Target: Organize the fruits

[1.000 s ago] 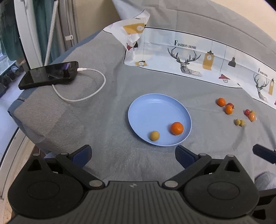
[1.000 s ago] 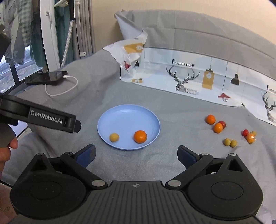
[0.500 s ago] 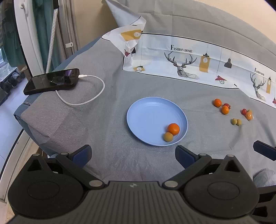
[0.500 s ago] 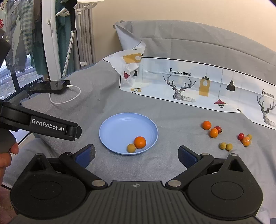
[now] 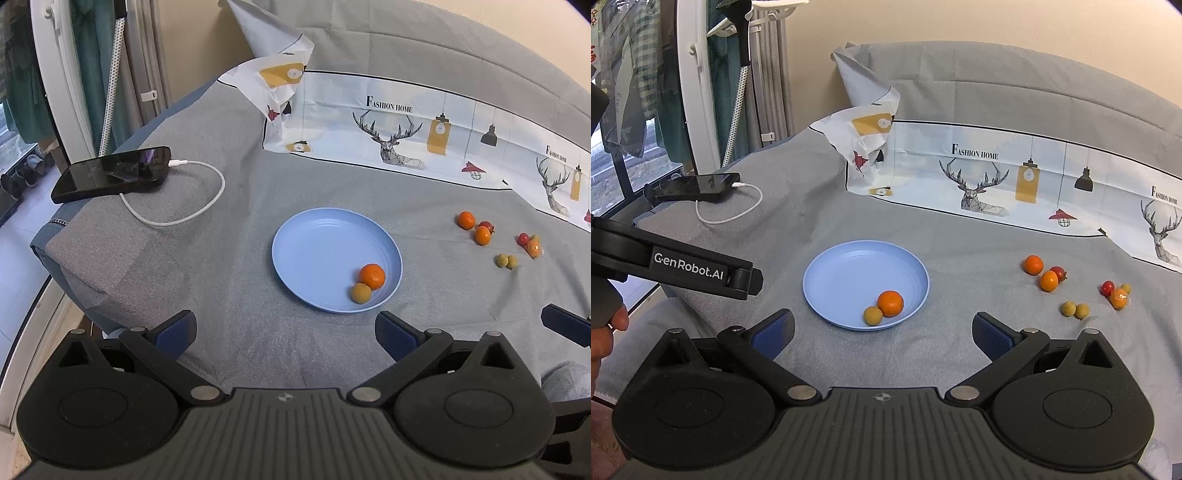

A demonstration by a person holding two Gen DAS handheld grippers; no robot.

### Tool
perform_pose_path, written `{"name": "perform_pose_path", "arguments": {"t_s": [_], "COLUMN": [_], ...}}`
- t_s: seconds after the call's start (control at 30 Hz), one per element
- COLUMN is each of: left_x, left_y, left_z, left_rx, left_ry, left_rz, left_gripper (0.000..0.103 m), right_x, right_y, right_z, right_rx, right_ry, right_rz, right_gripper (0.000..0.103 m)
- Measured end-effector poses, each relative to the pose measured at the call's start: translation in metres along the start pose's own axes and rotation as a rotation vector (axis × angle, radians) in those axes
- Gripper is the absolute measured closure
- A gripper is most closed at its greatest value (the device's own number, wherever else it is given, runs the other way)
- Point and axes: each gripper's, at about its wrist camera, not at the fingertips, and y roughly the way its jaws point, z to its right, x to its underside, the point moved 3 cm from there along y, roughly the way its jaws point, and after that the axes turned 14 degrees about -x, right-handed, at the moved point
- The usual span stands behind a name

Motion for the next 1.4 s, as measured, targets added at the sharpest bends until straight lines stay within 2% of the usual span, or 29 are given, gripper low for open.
{"name": "perform_pose_path", "arguments": {"t_s": [0.43, 0.6, 0.77, 1.07, 1.23, 1.4], "left_x": [-0.003, -0.008, -0.016, -0.045, -0.069, -0.093], "left_y": [0.005, 0.007, 0.012, 0.041, 0.069, 0.107], "left_z": [0.009, 0.022, 0.047, 0.136, 0.208, 0.283], "left_rx": [-0.01, -0.009, 0.029, 0.12, 0.156, 0.189], "left_ry": [0.034, 0.059, 0.087, 0.164, 0.213, 0.247], "left_rz": [-0.011, -0.017, -0.034, -0.085, -0.097, -0.109], "left_gripper": [0.0, 0.0, 0.0, 0.0, 0.0, 0.0], "right_x": [0.001, 0.004, 0.009, 0.027, 0.035, 0.036], "right_y": [0.005, 0.005, 0.002, -0.016, -0.016, 0.001], "right_z": [0.008, 0.021, 0.049, 0.142, 0.205, 0.284], "right_rx": [0.002, 0.026, 0.087, 0.281, 0.385, 0.474], "right_ry": [0.029, 0.055, 0.105, 0.26, 0.336, 0.381], "right_rz": [0.003, 0.016, 0.033, 0.076, 0.091, 0.104], "right_gripper": [0.001, 0.001, 0.001, 0.001, 0.001, 0.001]}}
